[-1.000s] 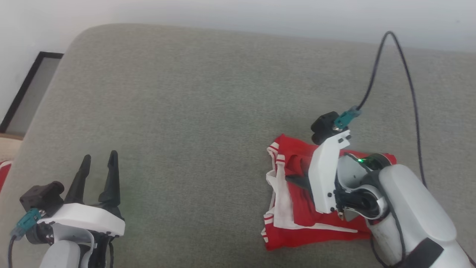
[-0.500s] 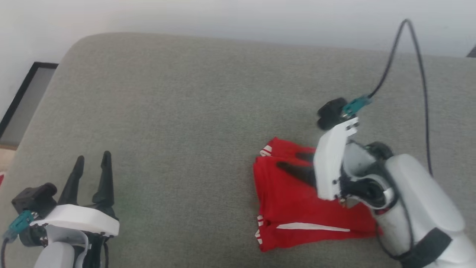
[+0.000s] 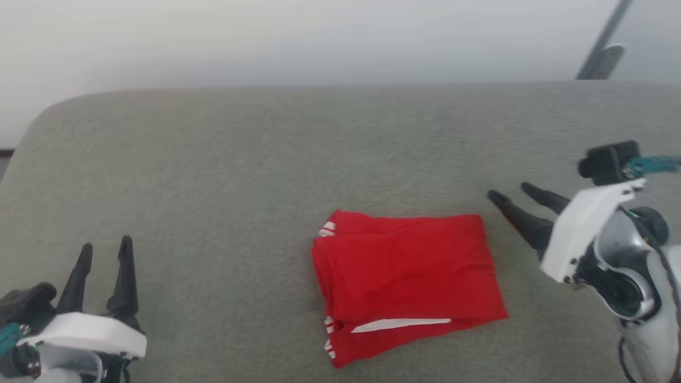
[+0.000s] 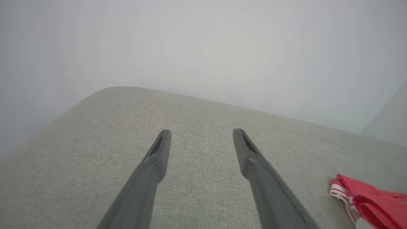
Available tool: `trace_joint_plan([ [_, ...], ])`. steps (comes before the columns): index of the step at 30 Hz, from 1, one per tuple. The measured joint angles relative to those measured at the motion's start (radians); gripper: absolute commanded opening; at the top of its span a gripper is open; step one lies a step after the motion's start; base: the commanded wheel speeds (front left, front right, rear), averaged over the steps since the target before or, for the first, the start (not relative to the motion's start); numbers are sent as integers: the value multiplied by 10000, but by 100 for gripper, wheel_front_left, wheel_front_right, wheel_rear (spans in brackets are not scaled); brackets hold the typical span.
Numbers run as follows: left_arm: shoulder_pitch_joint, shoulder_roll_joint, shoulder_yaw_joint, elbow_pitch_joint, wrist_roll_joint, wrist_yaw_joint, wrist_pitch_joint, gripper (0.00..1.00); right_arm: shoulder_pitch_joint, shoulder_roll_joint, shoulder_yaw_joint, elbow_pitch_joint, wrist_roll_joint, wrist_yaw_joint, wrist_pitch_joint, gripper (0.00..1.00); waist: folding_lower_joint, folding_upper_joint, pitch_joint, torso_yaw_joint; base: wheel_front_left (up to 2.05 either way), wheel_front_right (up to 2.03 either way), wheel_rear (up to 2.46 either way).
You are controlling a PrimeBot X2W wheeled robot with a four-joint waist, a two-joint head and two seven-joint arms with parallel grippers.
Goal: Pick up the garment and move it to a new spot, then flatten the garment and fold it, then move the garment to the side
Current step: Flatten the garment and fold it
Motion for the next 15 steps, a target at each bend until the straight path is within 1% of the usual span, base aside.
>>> trace_joint_plan([
  [5, 363, 100, 104, -38, 44, 0, 0, 100, 421, -570, -46, 77, -192, 0, -1448, 100, 0, 0, -260, -540, 0, 0, 0],
  [8, 496, 94, 163, -33, 86, 0, 0, 100, 646, -874, 13, 393, -196, 0, -2332, 100, 0, 0, -446, -791, 0, 0, 0],
  [15, 825, 169, 201, -17, 92, 0, -2, 100, 901, -1473, 307, 1174, -82, 0, -4117, 100, 0, 0, -844, -1081, 0, 0, 0],
])
